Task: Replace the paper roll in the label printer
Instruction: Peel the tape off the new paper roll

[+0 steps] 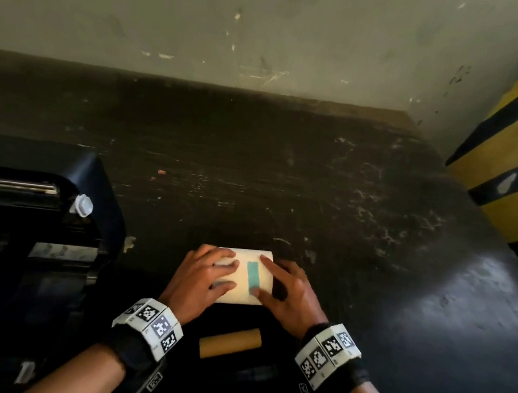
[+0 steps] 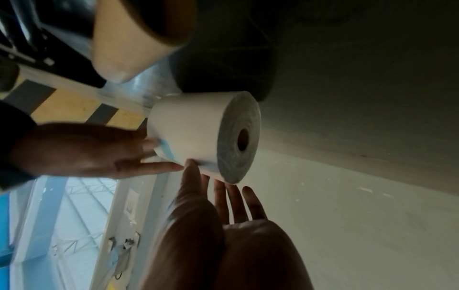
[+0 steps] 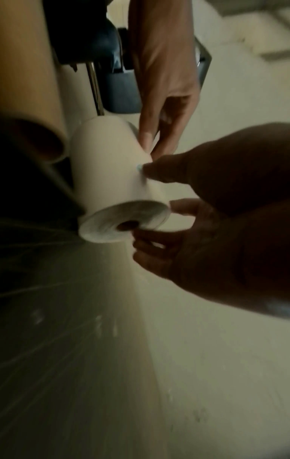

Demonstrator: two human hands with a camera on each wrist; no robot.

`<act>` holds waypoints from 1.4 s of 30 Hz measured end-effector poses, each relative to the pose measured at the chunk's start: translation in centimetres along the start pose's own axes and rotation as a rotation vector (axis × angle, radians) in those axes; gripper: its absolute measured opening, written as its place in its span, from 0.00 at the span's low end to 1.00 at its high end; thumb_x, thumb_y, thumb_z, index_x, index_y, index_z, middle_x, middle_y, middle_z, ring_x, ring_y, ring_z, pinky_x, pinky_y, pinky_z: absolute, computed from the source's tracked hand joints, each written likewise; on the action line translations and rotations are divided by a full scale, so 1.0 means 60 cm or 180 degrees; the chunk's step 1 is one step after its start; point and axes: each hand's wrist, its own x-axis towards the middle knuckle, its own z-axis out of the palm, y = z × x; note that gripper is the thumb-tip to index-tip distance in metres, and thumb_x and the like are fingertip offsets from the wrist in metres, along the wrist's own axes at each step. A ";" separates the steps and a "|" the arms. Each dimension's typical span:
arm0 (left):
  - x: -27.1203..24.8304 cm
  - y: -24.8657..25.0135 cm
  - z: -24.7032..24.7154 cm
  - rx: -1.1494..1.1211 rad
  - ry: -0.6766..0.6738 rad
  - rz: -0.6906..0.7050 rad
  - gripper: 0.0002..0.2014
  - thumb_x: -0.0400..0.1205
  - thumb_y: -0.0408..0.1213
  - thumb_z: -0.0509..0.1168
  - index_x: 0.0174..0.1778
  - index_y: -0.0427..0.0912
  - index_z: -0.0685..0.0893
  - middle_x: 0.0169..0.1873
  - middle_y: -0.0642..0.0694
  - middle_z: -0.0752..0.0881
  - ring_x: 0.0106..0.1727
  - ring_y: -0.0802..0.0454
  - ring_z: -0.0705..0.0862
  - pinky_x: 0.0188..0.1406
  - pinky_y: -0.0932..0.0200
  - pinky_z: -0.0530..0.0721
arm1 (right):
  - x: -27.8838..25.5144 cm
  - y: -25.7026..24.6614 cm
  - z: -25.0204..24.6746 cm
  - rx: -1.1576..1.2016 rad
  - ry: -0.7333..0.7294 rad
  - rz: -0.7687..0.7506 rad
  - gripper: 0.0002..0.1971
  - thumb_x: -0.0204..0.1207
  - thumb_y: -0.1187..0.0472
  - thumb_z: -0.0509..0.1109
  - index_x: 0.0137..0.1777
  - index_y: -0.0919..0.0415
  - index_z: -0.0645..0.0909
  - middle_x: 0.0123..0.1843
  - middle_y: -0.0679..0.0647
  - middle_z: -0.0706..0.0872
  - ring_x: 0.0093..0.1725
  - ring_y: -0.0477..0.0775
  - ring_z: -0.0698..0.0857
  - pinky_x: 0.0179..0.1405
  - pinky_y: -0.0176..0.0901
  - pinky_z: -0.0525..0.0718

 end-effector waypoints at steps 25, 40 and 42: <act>-0.038 0.019 0.030 -0.0230 0.0291 -0.0143 0.23 0.74 0.51 0.59 0.55 0.39 0.87 0.66 0.39 0.81 0.68 0.52 0.67 0.69 0.67 0.63 | -0.083 0.043 -0.043 0.0651 0.0723 0.0019 0.02 0.69 0.66 0.76 0.39 0.60 0.88 0.57 0.52 0.82 0.58 0.47 0.79 0.56 0.25 0.70; -0.039 0.029 0.026 -0.0241 0.0228 -0.0399 0.18 0.77 0.37 0.69 0.63 0.40 0.81 0.72 0.48 0.75 0.74 0.52 0.65 0.70 0.60 0.61 | -0.223 0.157 -0.026 -0.0339 -0.0348 0.1001 0.16 0.66 0.58 0.78 0.53 0.49 0.81 0.79 0.51 0.64 0.77 0.55 0.62 0.74 0.53 0.64; -0.040 0.030 0.027 -0.0268 0.0247 -0.0390 0.18 0.76 0.36 0.69 0.63 0.39 0.82 0.72 0.48 0.75 0.74 0.52 0.65 0.71 0.59 0.61 | -0.227 0.154 -0.025 -0.0321 -0.0453 0.1066 0.20 0.65 0.55 0.78 0.57 0.48 0.78 0.81 0.50 0.60 0.79 0.55 0.58 0.76 0.55 0.59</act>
